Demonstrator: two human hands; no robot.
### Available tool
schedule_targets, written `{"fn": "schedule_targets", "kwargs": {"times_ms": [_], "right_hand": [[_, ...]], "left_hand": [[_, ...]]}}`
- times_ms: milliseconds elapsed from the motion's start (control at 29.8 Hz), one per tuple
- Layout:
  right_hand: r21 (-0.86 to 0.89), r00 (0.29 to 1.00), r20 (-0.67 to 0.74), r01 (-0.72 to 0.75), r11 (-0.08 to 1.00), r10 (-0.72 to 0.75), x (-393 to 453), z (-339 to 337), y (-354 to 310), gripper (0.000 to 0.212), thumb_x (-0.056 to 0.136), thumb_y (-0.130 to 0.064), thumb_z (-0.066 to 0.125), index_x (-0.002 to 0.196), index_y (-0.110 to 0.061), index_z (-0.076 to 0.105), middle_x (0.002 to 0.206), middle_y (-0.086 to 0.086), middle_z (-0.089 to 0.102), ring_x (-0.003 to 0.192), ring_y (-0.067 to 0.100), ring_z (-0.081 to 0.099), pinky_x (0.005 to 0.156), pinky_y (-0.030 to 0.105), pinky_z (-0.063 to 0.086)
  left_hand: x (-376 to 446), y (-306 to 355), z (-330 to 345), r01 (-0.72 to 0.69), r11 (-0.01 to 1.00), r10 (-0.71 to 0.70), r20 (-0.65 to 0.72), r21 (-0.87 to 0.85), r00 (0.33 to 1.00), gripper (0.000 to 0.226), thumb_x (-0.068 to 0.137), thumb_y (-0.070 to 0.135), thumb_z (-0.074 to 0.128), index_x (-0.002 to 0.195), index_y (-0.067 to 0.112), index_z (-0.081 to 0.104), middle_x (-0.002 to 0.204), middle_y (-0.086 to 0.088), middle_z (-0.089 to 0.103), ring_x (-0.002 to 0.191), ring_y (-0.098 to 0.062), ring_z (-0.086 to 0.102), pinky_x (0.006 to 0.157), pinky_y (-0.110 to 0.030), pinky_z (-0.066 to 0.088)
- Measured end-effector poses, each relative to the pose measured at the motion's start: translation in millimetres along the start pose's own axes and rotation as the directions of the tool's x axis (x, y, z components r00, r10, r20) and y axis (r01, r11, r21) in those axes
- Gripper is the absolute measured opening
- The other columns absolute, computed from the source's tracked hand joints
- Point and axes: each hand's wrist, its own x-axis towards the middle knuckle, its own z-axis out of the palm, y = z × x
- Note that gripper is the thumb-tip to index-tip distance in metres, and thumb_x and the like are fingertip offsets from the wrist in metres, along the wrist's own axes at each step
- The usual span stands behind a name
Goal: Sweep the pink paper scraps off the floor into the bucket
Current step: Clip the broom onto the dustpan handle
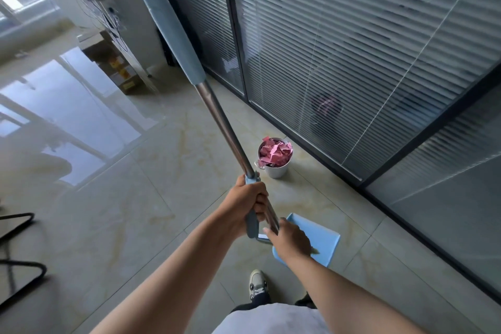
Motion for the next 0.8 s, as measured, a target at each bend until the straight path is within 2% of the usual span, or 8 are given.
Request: {"fn": "schedule_targets", "kwargs": {"times_ms": [134,335,604,738,805], "right_hand": [[-0.155,0.993,-0.061,0.090,0.984,-0.101,6,2,-4,0.045,0.100,-0.046,0.032,0.111,-0.013,0.060,0.112,0.008,0.067,0.103,0.030,0.064,0.079,0.032,0.048],[-0.097,0.989,-0.015,0.142,0.985,-0.144,14,-1,7,0.040,0.098,-0.035,0.037,0.109,-0.006,0.062,0.110,0.015,0.067,0.103,0.033,0.062,0.081,0.034,0.048],[-0.032,0.992,0.042,0.122,0.992,-0.120,16,-8,26,0.037,0.094,-0.036,0.043,0.105,-0.008,0.065,0.106,0.018,0.067,0.099,0.036,0.061,0.078,0.035,0.048],[0.012,0.988,0.145,0.055,0.998,-0.057,15,-14,35,0.039,0.092,-0.044,0.046,0.108,-0.012,0.062,0.106,0.015,0.067,0.098,0.033,0.062,0.073,0.033,0.045],[0.051,0.976,0.219,-0.018,0.999,0.006,13,-22,44,0.030,0.091,-0.042,0.048,0.098,-0.015,0.058,0.099,0.012,0.067,0.092,0.030,0.063,0.071,0.034,0.046]], "left_hand": [[-2,-3,7,0.009,1.000,-0.010,0.028,0.011,1.000,0.026,0.087,-0.003,0.039,0.101,0.018,0.038,0.050,0.000,0.033,0.033,-0.008,0.027,0.033,-0.014,0.025],[0,0,8,0.032,0.992,-0.044,0.094,0.125,0.995,0.028,0.087,-0.001,0.040,0.108,0.018,0.041,0.049,0.001,0.037,0.034,-0.009,0.029,0.035,-0.017,0.026],[3,2,19,0.032,0.965,-0.090,0.211,0.262,0.973,0.033,0.089,0.001,0.040,0.116,0.019,0.041,0.055,-0.001,0.035,0.037,-0.009,0.029,0.036,-0.018,0.025],[6,-13,30,0.017,0.964,-0.074,0.205,0.266,0.976,0.040,0.087,-0.001,0.040,0.121,0.021,0.042,0.054,-0.002,0.037,0.035,-0.009,0.031,0.036,-0.017,0.026],[11,-27,39,0.016,0.968,-0.066,0.193,0.252,0.979,0.041,0.087,0.000,0.040,0.121,0.022,0.042,0.055,-0.002,0.038,0.036,-0.009,0.032,0.036,-0.018,0.027]]}}
